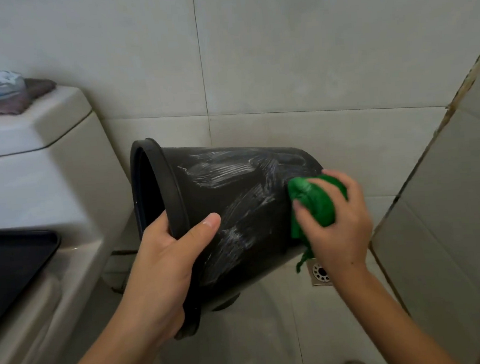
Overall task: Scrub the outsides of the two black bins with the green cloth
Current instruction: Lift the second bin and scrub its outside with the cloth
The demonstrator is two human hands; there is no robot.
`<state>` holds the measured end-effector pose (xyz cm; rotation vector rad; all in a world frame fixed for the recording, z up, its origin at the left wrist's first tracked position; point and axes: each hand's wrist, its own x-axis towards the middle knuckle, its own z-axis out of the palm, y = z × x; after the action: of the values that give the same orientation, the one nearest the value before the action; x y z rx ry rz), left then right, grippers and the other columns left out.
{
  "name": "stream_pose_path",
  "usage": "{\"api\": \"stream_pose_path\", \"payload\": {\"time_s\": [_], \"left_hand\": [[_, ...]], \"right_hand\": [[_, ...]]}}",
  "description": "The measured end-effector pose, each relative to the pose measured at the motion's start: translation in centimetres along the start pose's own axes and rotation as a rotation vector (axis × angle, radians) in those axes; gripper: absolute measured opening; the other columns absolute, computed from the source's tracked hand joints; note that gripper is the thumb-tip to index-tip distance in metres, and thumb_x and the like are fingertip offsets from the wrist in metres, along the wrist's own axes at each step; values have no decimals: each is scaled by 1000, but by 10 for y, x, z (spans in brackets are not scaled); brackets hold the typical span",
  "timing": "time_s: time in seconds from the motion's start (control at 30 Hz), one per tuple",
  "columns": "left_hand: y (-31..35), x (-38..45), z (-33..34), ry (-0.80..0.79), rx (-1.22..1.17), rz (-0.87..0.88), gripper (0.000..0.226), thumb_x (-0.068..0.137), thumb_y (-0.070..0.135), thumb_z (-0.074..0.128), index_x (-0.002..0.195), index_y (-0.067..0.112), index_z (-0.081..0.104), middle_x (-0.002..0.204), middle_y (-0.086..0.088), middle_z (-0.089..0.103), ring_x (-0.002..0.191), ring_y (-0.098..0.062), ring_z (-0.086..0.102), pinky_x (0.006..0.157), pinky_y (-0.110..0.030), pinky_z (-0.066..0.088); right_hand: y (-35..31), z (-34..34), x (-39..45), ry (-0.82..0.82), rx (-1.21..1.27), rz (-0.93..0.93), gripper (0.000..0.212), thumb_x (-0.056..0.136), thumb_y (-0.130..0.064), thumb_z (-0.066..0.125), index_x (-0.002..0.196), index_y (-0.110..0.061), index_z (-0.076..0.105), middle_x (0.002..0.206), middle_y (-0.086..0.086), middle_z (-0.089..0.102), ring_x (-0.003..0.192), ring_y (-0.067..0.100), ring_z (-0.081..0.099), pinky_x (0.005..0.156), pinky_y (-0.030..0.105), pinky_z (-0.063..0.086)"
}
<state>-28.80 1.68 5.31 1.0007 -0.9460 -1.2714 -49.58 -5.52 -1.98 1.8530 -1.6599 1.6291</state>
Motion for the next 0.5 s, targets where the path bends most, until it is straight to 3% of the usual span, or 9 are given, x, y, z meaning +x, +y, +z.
{"api": "stream_pose_path", "payload": {"time_s": [0.07, 0.13, 0.23, 0.33, 0.43, 0.5], "left_hand": [[-3, -3, 0, -13, -2, 10, 25, 73, 15, 68, 96, 17, 77, 98, -6, 78, 90, -23, 75, 67, -22, 58], [-6, -3, 3, -15, 15, 24, 31, 69, 10, 77, 99, 16, 75, 98, -5, 78, 91, -22, 75, 68, -23, 59], [-11, 0, 16, 33, 26, 53, 34, 70, 20, 65, 104, 15, 70, 96, -2, 79, 90, -19, 75, 78, -27, 60], [-13, 6, 20, 86, 20, 103, 27, 72, 24, 62, 97, 15, 69, 85, 0, 78, 82, -16, 74, 70, -24, 60], [-11, 10, 17, 89, 48, 105, 28, 73, 29, 62, 97, 16, 69, 85, 0, 77, 82, -16, 73, 67, -24, 59], [-11, 9, 16, 74, 40, 91, 32, 73, 29, 61, 101, 16, 70, 94, -1, 78, 89, -17, 74, 72, -25, 60]], "right_hand": [[6, -3, 6, 30, 35, 182, 49, 79, -47, 59, 108, -9, 71, 118, 6, 60, 99, 14, 56, 84, 38, 53], [2, -2, 3, 43, 67, 210, 49, 78, -46, 58, 106, -7, 71, 118, 6, 60, 100, 13, 54, 87, 36, 51], [-30, 8, -19, 21, 134, 26, 40, 76, -35, 64, 106, -9, 70, 120, 14, 60, 105, 25, 59, 94, 28, 46], [-71, 14, -41, -42, 236, -219, 38, 74, -30, 67, 109, -17, 63, 119, 17, 61, 107, 28, 60, 94, 30, 49], [-69, 11, -39, -84, 249, -419, 30, 87, -32, 61, 113, -16, 62, 122, 15, 59, 109, 29, 60, 93, 31, 50], [-50, 11, -28, -94, 195, -430, 31, 88, -31, 60, 116, -17, 60, 124, 14, 57, 110, 29, 59, 95, 31, 49]]}}
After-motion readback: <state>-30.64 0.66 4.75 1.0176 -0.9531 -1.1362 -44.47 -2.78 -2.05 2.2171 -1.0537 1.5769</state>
